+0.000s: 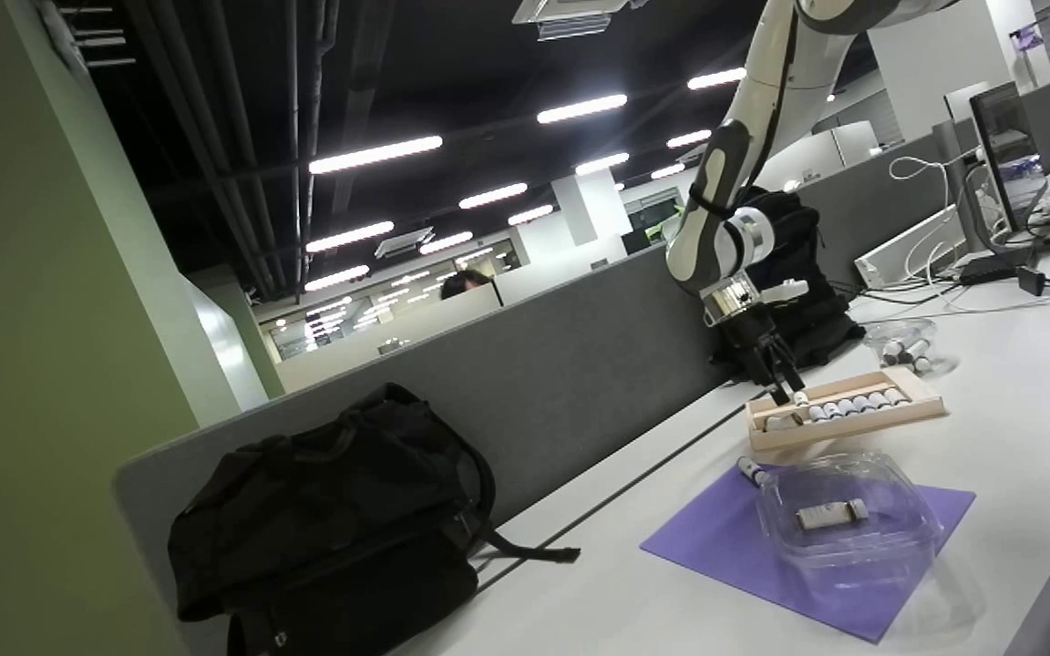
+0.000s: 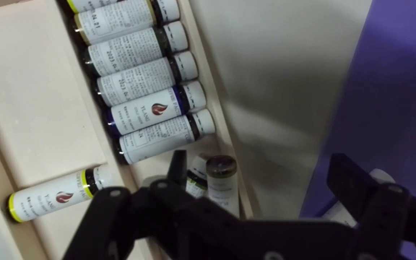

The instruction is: Pick up a bottle from the tray and put it on the table

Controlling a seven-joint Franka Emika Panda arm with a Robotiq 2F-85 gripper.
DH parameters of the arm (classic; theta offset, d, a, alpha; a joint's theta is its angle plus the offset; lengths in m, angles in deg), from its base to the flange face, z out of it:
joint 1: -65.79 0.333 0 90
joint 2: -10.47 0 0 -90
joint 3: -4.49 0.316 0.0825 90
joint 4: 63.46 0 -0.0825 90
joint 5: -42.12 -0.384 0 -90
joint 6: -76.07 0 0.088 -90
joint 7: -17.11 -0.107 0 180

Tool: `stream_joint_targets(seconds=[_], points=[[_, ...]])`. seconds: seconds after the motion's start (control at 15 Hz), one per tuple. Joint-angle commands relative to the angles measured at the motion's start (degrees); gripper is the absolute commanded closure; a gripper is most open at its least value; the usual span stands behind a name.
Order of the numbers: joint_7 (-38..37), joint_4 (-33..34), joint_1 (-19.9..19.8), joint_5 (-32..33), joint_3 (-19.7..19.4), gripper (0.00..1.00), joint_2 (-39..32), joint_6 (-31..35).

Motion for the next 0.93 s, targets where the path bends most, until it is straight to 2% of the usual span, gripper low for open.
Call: stream_joint_targets(seconds=[0.0, 0.27, 0.33, 0.4, 0.87], points=[[-1.9, 1.9, -0.1, 1.4, 0.0, 0.0, -2.0, 2.4], [-1.8, 2.5, -0.3, 1.0, 0.5, 0.0, -4.0, 3.9], [-1.8, 2.5, -0.3, 1.2, 0.5, 0.25, -4.3, 4.5], [-1.8, 2.5, -0.2, 1.2, 0.6, 0.26, -4.5, 4.8], [-1.9, 2.8, -0.6, 1.0, 0.6, 0.75, -4.5, 5.8]])
